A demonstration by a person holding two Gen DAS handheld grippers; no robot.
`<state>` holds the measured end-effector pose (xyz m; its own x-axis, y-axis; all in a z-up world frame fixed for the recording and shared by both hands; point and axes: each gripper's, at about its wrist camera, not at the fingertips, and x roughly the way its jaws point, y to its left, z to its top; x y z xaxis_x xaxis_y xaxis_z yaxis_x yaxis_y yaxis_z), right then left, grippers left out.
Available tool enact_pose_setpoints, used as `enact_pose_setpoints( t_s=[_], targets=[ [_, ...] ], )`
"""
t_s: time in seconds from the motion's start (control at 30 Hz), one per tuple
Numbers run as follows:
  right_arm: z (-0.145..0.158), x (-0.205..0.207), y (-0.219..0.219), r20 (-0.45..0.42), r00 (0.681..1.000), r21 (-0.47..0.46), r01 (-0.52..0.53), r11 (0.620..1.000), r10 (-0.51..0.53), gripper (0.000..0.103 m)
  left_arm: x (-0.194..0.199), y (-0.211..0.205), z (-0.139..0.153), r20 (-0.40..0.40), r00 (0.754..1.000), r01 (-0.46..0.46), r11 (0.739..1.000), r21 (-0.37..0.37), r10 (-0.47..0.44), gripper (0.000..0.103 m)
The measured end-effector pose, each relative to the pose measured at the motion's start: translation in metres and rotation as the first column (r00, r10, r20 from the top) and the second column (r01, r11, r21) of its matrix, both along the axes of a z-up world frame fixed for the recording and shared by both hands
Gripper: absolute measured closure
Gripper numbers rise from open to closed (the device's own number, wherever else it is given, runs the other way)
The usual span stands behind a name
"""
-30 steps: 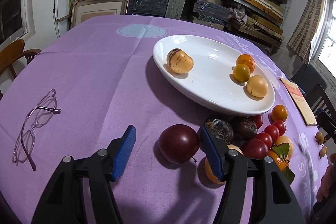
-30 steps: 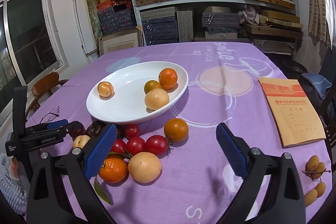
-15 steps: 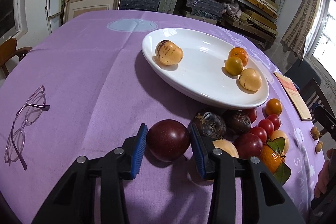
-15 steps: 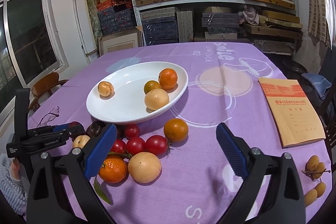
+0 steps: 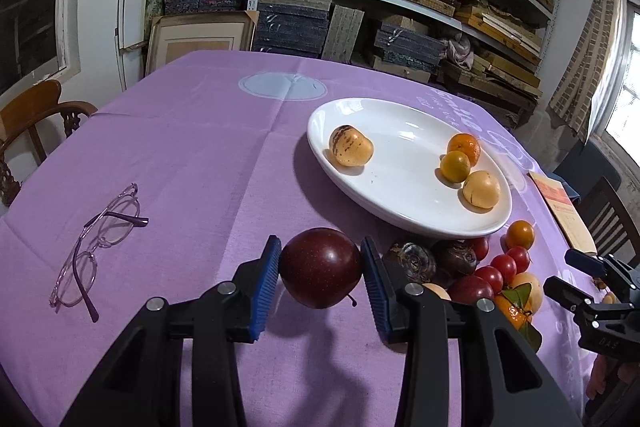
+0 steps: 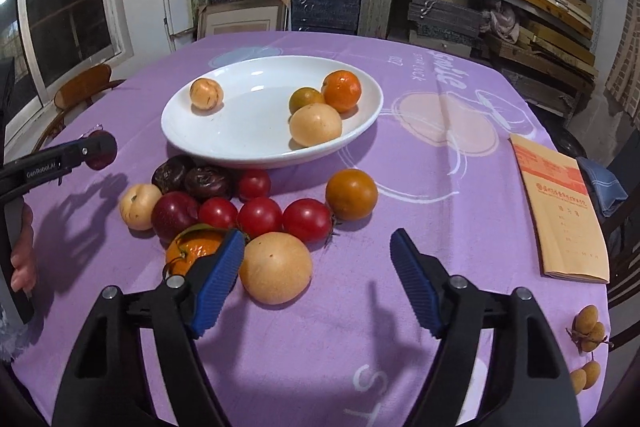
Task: Organize fruits
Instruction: 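Grasp the dark red plum with the left tool while the right grasps another pear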
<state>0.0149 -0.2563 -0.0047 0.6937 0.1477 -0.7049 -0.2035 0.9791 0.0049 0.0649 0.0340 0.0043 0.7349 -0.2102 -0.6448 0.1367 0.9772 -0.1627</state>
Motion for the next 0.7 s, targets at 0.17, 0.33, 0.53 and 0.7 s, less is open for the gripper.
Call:
enact_pose_setpoints(
  t_s=[0.17, 0.33, 0.53, 0.7],
  targets=[
    [-0.014, 0.006, 0.006, -0.063, 0.998, -0.032, -0.026, 0.999, 0.024, 0.033, 0.001, -0.004, -0.002, -0.01, 1.0, 0.011, 1.0, 0.007, -0.011, 0.062],
    [-0.023, 0.009, 0.01, -0.094, 0.994, -0.012, -0.056, 0.998, 0.055, 0.04, 0.003, -0.003, -0.002, -0.022, 1.0, 0.011, 1.0, -0.006, -0.011, 0.062],
    [-0.026, 0.012, 0.011, -0.117, 0.991, 0.027, -0.07, 0.997, 0.072, 0.052, 0.004, -0.004, -0.004, -0.026, 0.999, 0.024, 1.0, -0.003, -0.024, 0.062],
    [-0.029, 0.013, 0.014, -0.126, 0.989, 0.031, -0.075, 0.997, 0.079, 0.056, 0.002, -0.007, -0.006, -0.027, 0.999, 0.035, 0.999, 0.003, -0.035, 0.062]
  ],
)
